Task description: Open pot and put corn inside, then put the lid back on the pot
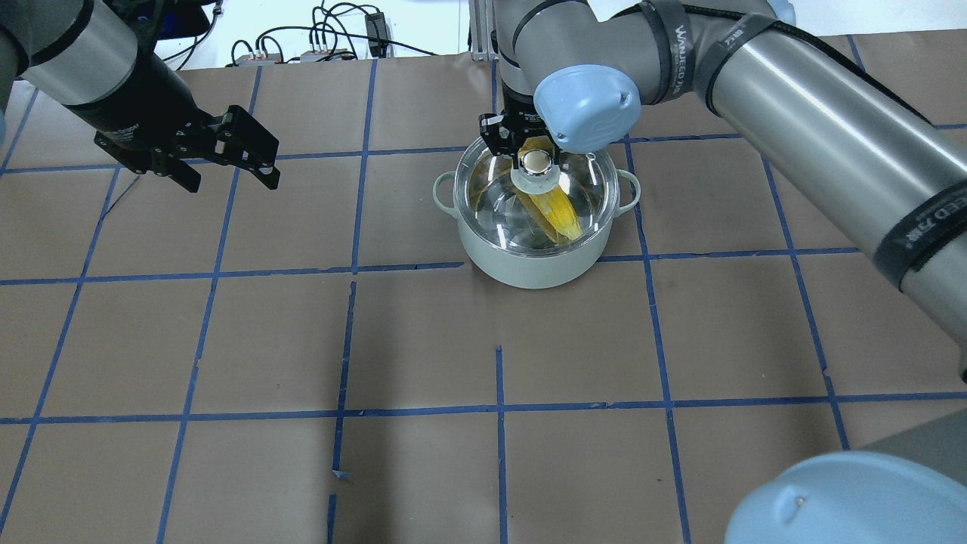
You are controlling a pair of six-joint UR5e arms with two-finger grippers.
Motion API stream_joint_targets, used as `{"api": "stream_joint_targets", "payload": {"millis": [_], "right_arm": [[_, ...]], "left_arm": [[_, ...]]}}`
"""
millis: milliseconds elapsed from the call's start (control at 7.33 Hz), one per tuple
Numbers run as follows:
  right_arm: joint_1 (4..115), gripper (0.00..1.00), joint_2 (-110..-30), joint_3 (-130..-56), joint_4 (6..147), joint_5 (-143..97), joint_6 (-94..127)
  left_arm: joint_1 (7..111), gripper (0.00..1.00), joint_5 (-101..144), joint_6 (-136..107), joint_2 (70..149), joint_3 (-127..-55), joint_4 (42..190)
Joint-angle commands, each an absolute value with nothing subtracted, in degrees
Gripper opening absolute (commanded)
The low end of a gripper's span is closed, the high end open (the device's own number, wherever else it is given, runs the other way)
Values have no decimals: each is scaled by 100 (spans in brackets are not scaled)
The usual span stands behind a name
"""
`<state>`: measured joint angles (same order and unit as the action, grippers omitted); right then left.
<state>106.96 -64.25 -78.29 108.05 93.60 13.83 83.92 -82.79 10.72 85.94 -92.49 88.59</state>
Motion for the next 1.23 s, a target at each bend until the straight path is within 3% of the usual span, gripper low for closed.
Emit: {"api": "stream_joint_targets", "payload": {"millis": [0, 409, 1091], "right_arm": [[10696, 100, -6434, -7840, 10793, 9369, 1380], [10417, 100, -6730, -7831, 10705, 9378, 1318], [9064, 100, -8610, -8541, 9907, 9361, 1161]], "left_arm": [[8402, 100, -8279, 1072, 8596, -9255, 8851], [8402, 100, -8271, 1072, 8613, -9255, 8851], [8402, 100, -8279, 1072, 8613, -9272, 8851]]}}
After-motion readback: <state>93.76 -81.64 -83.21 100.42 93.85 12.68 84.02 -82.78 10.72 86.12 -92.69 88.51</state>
